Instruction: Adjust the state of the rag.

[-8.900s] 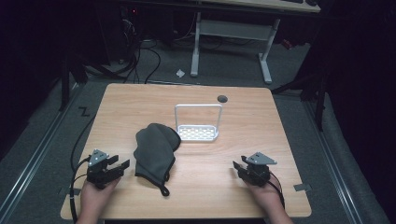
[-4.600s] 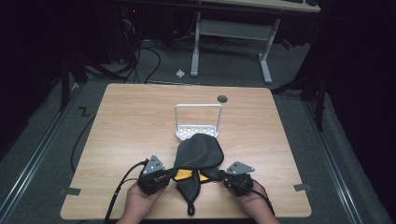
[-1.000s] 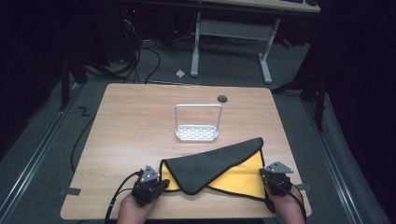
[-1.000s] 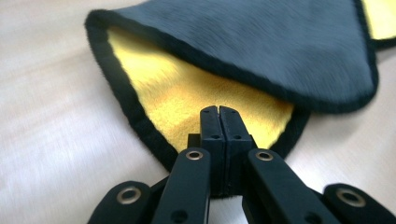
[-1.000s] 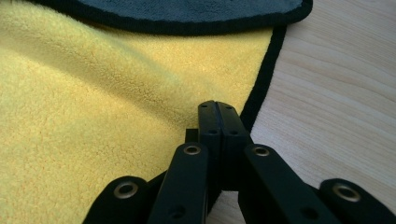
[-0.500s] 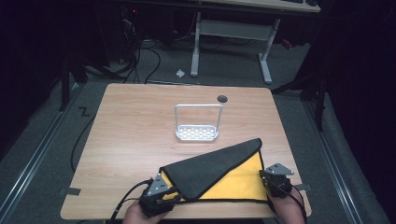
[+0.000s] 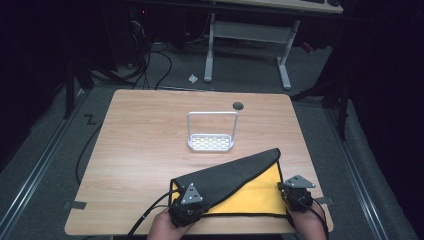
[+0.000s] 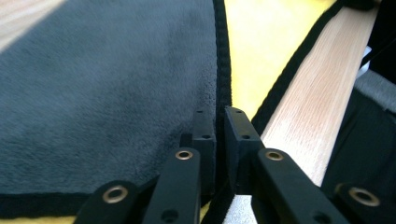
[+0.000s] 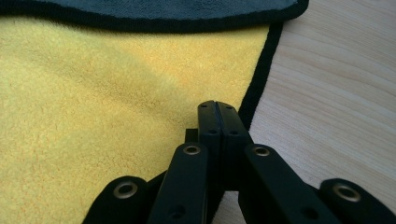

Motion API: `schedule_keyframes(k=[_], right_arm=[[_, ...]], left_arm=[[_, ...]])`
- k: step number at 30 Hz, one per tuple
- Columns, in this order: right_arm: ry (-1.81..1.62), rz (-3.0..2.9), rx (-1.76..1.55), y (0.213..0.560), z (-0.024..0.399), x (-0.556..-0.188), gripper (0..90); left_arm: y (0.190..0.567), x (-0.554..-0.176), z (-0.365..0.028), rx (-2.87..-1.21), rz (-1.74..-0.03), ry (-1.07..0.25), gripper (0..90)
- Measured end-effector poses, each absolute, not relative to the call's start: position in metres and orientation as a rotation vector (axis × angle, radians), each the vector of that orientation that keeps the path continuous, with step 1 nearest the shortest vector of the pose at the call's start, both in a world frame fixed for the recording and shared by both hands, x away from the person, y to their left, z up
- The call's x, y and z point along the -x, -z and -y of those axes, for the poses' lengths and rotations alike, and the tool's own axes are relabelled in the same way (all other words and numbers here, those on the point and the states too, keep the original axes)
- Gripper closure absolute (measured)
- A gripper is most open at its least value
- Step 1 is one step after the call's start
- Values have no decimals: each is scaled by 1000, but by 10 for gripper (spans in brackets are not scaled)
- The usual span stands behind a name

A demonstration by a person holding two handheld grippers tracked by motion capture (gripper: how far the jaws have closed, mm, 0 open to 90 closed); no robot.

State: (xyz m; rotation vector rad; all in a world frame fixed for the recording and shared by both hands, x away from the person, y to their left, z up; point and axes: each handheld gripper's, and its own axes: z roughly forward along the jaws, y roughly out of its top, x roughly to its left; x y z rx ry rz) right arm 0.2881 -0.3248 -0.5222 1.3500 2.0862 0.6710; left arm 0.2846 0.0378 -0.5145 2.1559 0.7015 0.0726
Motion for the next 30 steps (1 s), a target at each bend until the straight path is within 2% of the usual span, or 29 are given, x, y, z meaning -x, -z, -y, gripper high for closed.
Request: schedule_keyframes(k=[4, 8, 13, 18, 20, 22, 25, 28, 29, 30], right_arm=[[-666, -2087, -1347, 522, 324, -288, 900], [-669, -2092, -1344, 522, 325, -287, 900], [-678, -2093, -1349, 522, 326, -287, 900], [-683, -2093, -1350, 522, 326, -287, 900], [-685, -2093, -1350, 522, 326, -287, 900], [-688, -2093, -1352, 522, 327, -286, 900], [-690, -2095, -1351, 522, 327, -287, 900], [-696, -2092, -1357, 522, 327, -286, 900], [-697, -2091, -1360, 522, 327, -286, 896], [-698, -2089, -1362, 522, 327, -287, 873]], left_arm=[[491, -312, -56, -2089, -744, -158, 842], [480, -367, -84, -2024, -863, -250, 843], [488, -430, -105, -2003, -985, -311, 842], [513, -464, -111, -1994, -1076, -327, 833], [520, -467, -111, -1986, -1106, -293, 785], [521, -463, -111, -1961, -1109, -277, 661], [509, -451, -118, -1901, -1093, -312, 537], [493, -427, -127, -1847, -1048, -304, 521], [490, -417, -126, -1857, -1026, -291, 538], [489, -404, -124, -1868, -1005, -296, 595]])
